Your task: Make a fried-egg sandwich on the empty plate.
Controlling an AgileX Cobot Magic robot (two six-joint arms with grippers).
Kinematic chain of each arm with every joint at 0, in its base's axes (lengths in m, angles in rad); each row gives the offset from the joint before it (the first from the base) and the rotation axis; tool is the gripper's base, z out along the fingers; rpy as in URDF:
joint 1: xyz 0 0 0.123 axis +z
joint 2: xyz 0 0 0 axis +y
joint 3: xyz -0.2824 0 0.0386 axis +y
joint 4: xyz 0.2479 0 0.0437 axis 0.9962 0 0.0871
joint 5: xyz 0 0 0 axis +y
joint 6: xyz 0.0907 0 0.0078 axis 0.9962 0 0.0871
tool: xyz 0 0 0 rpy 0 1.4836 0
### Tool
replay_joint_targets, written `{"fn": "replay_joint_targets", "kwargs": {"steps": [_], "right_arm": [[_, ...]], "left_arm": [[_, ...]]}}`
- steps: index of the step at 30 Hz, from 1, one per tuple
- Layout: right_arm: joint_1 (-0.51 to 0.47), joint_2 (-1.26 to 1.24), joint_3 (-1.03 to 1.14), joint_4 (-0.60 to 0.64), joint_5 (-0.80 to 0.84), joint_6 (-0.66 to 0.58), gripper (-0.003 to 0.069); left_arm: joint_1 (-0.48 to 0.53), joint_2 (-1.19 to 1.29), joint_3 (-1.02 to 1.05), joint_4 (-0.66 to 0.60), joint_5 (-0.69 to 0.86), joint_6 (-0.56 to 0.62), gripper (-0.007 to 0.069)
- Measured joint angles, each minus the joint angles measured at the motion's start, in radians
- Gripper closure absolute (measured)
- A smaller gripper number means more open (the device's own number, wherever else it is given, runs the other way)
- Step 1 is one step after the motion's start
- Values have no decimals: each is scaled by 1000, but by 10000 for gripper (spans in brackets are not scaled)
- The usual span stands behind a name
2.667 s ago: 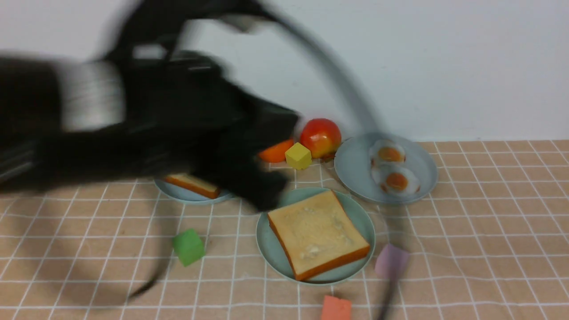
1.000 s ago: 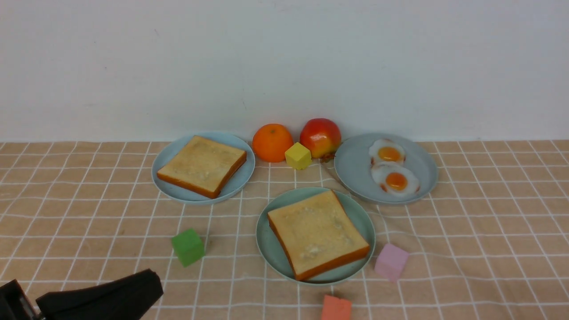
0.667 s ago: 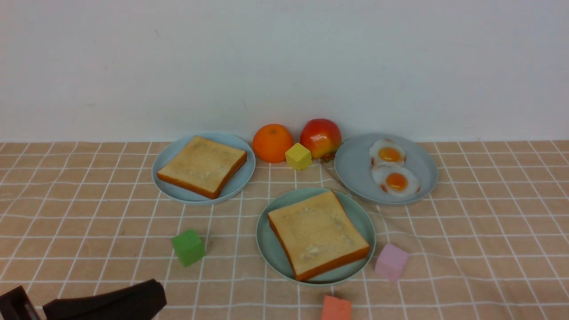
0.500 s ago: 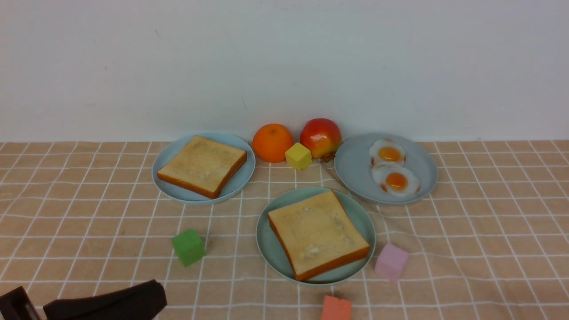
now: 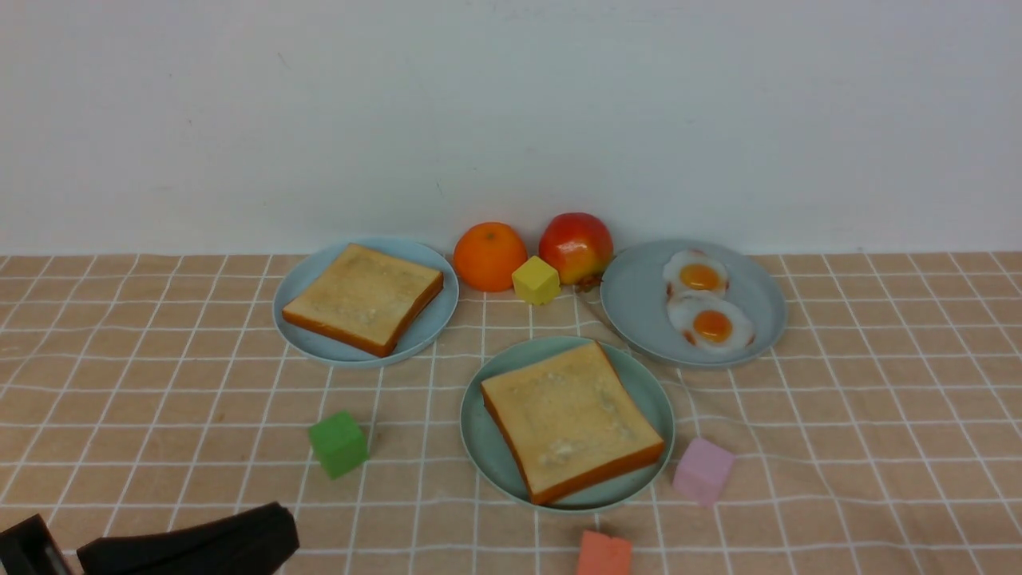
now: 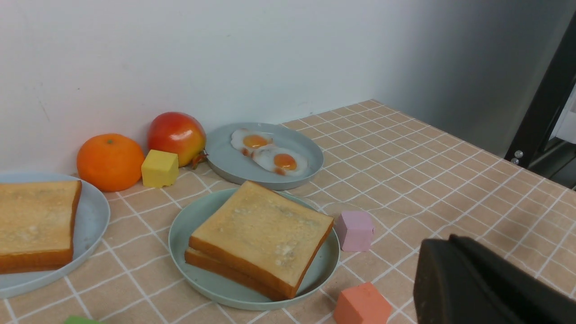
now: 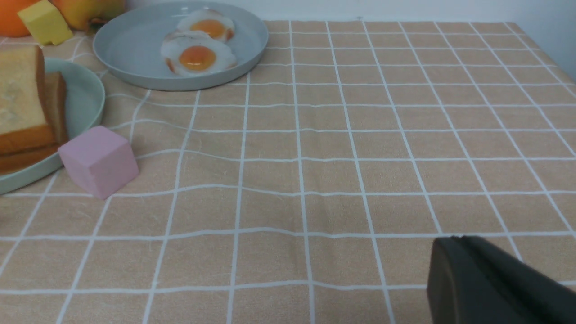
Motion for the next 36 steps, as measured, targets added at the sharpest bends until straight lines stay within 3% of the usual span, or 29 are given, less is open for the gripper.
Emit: {"fn": "replay_joint_targets", "kwargs": {"steps": [11,15,20,26,28,30,33,36], "right_arm": [[0,0,0,0,0,0,661],[0,0,0,0,0,0,659],[0,0,0,0,0,-2,657],[0,0,0,0,1,-3,653],[0,0,0,0,1,-3,652],[0,0,0,0,1,-3,650],[0,-1,0,0,1,-3,645],[0,-1,0,0,1,-3,643]], "left_arm": [[1,0,4,0,-3,1,610],[54,-12,26,0,-56,3,637],[341,-167,101,51,-75,-63,638],[658,-384,198,140,50,-180,638],[708,-430,205,146,94,-198,638],[773,-480,208,154,247,-225,638],[794,-487,211,161,463,-232,638],[796,-487,213,160,555,-232,638]]}}
